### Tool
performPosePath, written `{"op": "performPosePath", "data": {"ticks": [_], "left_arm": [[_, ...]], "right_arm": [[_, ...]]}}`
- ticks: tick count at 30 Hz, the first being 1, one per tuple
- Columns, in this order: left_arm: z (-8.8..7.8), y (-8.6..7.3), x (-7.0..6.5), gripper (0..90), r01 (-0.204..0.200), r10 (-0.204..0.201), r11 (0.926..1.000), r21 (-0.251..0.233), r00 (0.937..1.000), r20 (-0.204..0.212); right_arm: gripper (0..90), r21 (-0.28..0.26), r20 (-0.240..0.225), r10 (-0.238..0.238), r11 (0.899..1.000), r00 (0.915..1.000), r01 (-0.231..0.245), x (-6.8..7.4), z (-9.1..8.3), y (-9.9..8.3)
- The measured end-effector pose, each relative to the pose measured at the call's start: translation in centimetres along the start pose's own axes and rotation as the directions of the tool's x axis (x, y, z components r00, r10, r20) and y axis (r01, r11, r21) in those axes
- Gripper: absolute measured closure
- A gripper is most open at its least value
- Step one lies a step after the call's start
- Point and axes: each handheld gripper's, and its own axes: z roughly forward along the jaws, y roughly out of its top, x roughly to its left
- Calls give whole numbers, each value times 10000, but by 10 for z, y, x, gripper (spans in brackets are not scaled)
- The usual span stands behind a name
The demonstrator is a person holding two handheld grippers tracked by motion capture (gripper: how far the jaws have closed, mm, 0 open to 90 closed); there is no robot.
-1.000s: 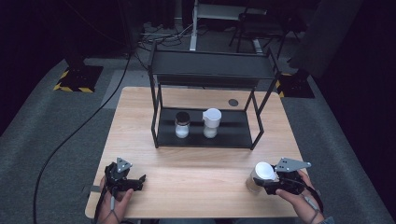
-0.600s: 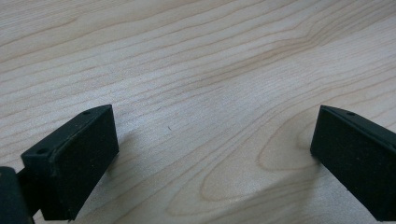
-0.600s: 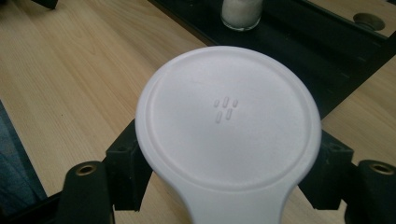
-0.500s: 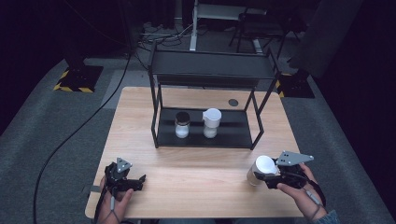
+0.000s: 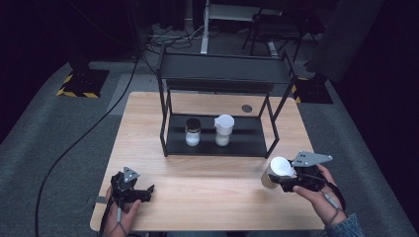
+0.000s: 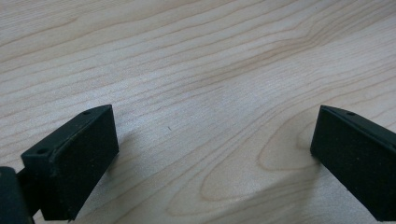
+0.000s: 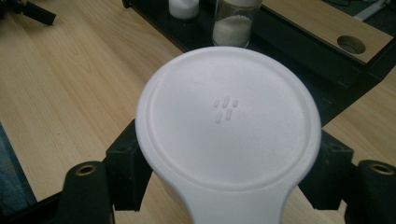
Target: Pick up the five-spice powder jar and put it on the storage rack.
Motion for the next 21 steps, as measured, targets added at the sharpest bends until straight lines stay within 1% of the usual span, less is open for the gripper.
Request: {"op": "performPosePath", "data": {"ticks": [13, 21], "left_arm": [[0, 0, 0, 4, 15, -15, 10000, 1, 10000, -14], [0, 0, 0, 4, 9, -9, 10000, 5, 10000, -13]], "right_arm": [[303, 36, -121, -69, 10000, 9999, 70, -7, 5, 19], [303, 45, -119, -30, 10000, 9999, 31, -15, 10, 30]]}}
